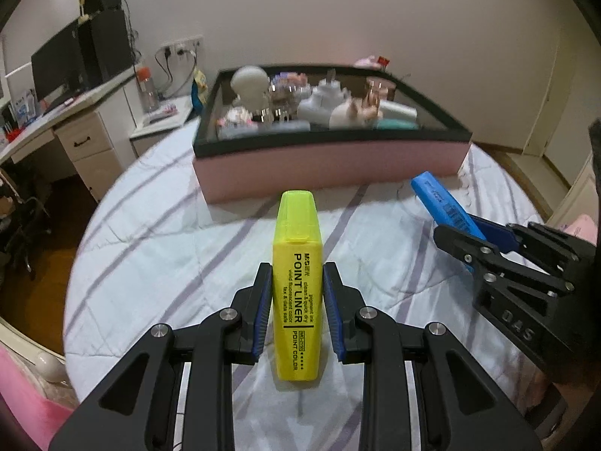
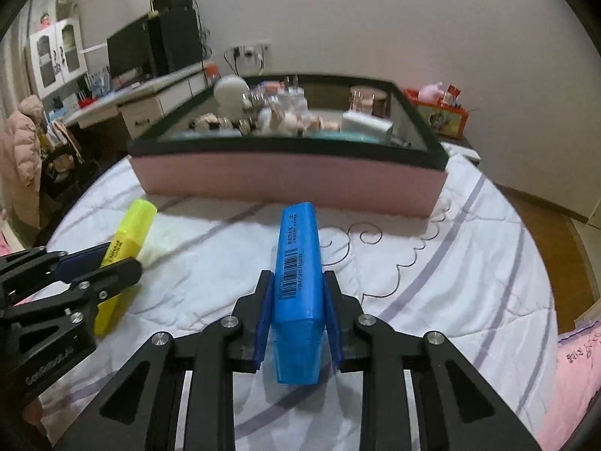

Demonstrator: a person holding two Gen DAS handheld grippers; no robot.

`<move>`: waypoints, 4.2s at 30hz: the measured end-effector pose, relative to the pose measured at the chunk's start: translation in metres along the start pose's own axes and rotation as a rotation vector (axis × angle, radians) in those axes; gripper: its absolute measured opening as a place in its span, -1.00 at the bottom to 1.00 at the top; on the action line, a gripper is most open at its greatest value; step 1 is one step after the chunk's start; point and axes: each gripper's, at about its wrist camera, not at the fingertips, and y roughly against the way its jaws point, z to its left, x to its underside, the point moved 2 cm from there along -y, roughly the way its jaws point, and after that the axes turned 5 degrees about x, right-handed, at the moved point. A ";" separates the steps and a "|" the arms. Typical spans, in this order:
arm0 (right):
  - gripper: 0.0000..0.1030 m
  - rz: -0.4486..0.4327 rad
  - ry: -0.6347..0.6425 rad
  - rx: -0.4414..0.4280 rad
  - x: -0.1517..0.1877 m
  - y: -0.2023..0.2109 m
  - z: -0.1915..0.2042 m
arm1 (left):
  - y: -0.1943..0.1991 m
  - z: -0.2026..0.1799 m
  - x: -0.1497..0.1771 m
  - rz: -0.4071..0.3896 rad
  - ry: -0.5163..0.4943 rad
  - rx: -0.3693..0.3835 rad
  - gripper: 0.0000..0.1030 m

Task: Organize rigid objects

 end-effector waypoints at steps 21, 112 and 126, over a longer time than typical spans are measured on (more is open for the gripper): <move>-0.49 -0.355 -0.012 -0.058 -0.040 0.127 0.020 | 0.109 -0.040 -0.048 -0.342 -0.063 -0.066 -0.47; 1.00 -0.674 0.001 0.183 0.006 0.330 0.024 | 0.323 -0.051 0.018 -0.746 -0.066 -0.180 1.00; 1.00 -0.734 0.013 0.184 0.039 0.389 0.037 | 0.380 -0.068 0.053 -0.825 -0.091 -0.200 1.00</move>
